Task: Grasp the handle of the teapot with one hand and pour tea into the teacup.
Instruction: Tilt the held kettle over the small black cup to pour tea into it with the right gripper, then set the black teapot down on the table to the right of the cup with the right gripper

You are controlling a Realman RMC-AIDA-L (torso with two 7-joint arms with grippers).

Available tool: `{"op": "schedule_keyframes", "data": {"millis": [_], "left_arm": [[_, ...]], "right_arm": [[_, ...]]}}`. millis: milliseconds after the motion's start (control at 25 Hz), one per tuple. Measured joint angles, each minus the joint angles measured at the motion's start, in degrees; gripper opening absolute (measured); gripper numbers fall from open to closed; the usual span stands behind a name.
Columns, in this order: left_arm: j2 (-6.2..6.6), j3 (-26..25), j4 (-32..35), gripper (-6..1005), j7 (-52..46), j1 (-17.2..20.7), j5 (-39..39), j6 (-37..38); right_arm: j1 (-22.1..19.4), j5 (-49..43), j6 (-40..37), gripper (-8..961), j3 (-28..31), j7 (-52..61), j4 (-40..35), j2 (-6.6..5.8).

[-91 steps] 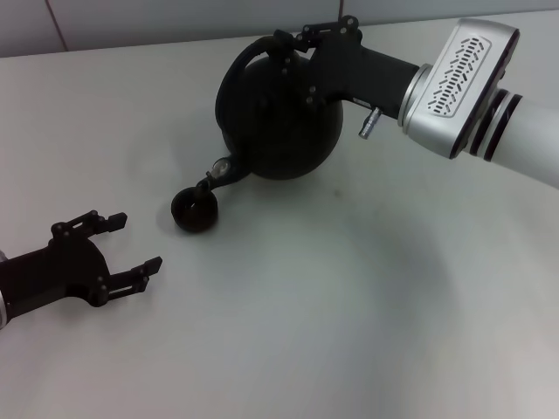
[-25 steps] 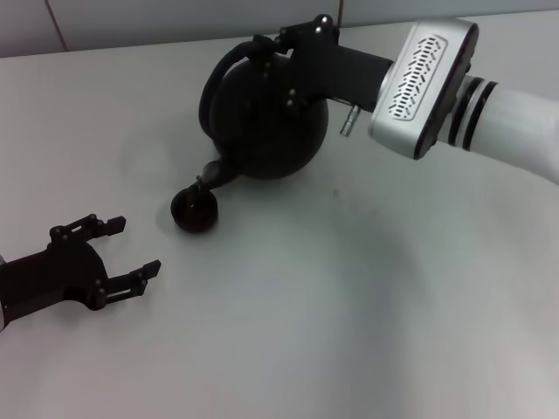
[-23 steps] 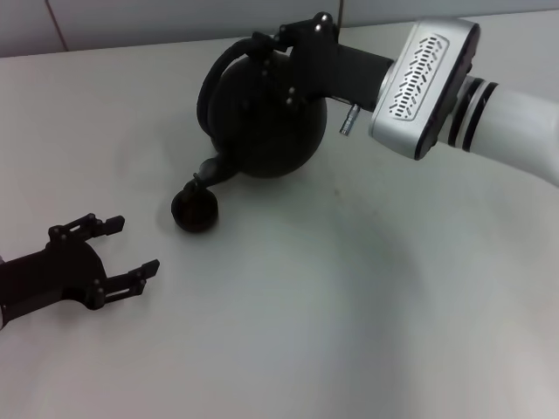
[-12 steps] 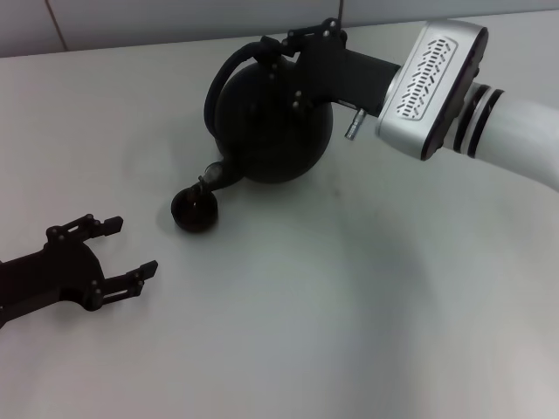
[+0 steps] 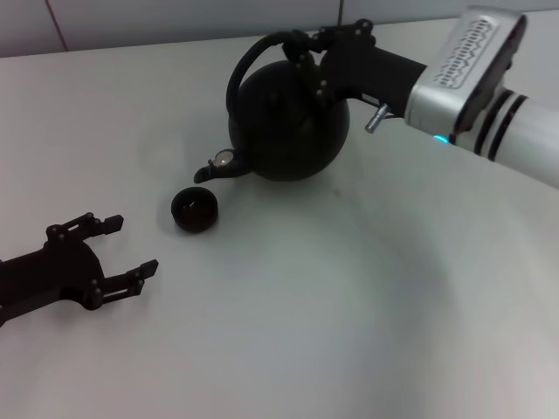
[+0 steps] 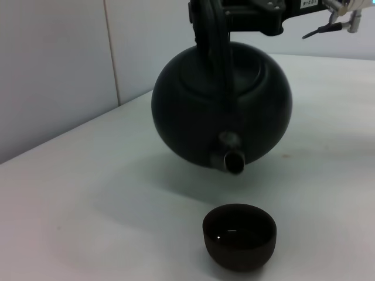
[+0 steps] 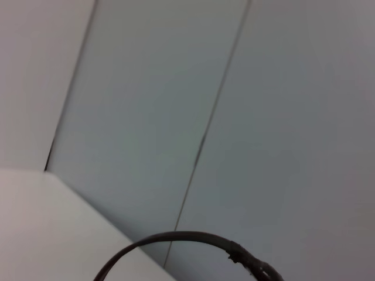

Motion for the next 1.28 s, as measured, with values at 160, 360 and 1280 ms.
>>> {"op": "schedule_keyframes", "data": {"millis": [160,360,1280], "left_arm": [[0.0,-0.18,0.0,822,0.1,0.0,0.0,0.0],[0.0,-0.79,0.0,822,0.16,0.07,0.0,0.0],[-0.51,-1.67,1.54,822,-0.31,0.65,-0.06,1.67]], "right_arm": [[-1.37,0.07,-2.85,100,3.35,3.9,0.4,-0.02],[-3.18,0.13,-5.35,99,8.71,8.53,1.63,-0.06],[-4.69,5.32,-5.06,99,14.09,6.56,10.59,0.03]]}}
